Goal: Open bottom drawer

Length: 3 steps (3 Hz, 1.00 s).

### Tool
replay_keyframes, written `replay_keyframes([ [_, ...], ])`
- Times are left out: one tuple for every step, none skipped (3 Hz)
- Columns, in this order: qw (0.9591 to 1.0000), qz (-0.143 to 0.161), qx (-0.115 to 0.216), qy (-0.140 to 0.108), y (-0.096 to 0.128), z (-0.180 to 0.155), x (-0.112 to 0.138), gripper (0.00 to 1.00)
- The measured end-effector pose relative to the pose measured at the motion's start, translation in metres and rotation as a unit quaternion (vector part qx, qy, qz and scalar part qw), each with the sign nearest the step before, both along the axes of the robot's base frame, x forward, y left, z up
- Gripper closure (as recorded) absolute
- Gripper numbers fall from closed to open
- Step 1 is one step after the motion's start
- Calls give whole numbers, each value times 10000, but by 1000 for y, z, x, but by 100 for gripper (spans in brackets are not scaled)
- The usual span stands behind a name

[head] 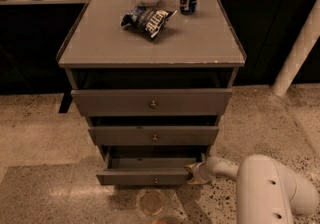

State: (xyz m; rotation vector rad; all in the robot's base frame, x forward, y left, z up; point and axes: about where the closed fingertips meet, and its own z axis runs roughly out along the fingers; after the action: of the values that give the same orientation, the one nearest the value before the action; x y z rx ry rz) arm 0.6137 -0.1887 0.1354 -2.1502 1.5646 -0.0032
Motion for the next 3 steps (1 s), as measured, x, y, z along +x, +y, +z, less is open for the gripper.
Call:
replay_keyframes([
  [10000,-19,12,20,0,3,-9,100],
  [10000,-19,12,20,0,3,-9,100],
  [10000,46,77,20,0,0,-17,100],
])
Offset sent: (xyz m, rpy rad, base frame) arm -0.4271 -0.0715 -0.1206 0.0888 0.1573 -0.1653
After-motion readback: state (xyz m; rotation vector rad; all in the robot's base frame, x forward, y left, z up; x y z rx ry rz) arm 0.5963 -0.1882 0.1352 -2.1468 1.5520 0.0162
